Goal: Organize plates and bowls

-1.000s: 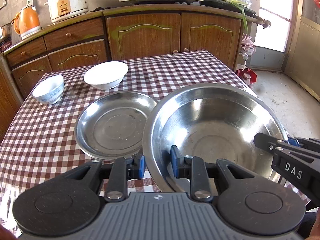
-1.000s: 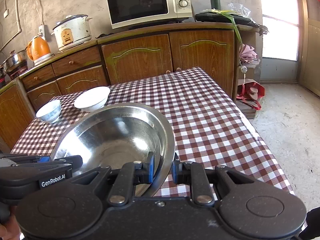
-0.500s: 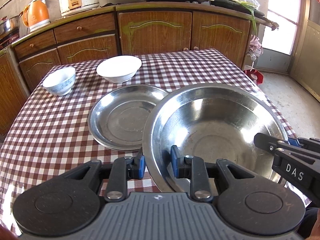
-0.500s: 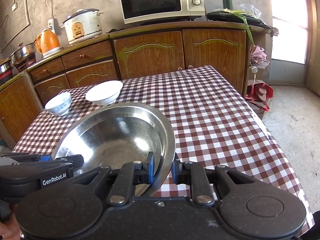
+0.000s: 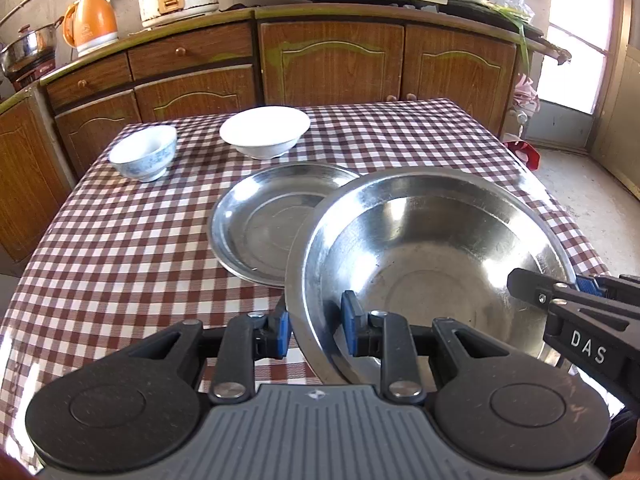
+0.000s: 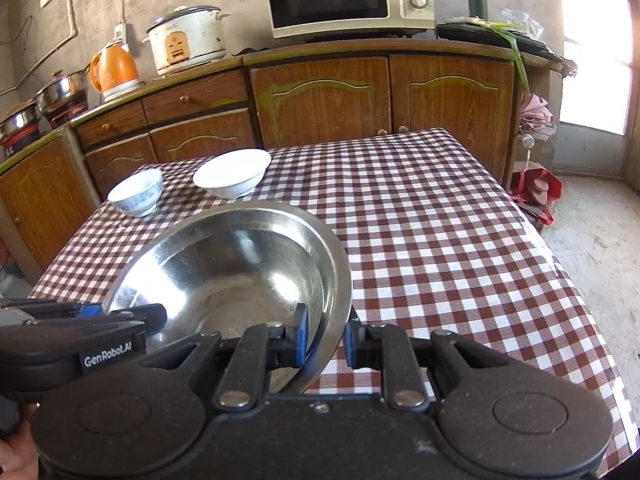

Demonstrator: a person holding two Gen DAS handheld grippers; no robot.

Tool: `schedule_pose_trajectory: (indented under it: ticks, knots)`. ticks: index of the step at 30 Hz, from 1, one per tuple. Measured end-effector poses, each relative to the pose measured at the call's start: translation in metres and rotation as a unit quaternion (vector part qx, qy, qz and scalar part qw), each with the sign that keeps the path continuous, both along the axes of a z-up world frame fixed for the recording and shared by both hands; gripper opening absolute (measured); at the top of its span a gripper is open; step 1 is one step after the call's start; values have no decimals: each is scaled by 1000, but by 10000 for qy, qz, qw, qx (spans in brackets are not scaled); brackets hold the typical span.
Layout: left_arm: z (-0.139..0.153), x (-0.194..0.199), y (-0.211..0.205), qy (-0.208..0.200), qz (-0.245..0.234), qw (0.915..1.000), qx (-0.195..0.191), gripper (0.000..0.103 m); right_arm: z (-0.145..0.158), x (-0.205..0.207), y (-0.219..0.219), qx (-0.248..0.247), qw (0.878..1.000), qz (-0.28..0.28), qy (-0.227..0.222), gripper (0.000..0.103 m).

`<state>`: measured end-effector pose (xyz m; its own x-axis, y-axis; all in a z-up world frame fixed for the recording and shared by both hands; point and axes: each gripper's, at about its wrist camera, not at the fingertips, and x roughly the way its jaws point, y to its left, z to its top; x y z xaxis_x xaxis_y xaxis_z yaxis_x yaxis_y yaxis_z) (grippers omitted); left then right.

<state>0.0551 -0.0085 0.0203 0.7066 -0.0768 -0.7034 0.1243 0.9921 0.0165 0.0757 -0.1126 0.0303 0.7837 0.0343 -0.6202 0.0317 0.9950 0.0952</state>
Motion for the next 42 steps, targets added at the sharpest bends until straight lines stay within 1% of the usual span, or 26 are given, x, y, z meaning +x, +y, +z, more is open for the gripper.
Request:
schedule_pose_trajectory:
  ticks: [17, 22, 37, 42]
  knots:
    - [-5, -8, 34, 52, 266, 9996, -74, 26, -3, 0, 33, -101, 9991, 400, 46, 25]
    - [-8, -11, 47, 67, 361, 9993, -41, 27, -5, 3, 45, -132, 9984, 542, 90, 25]
    - [-14, -24, 94, 62, 778, 9969, 131, 27, -16, 7, 97, -140, 9934, 1120, 228, 27]
    - [-21, -27, 112, 139, 936, 9954, 169, 27, -23, 10, 118, -128, 9906, 1323, 319, 27]
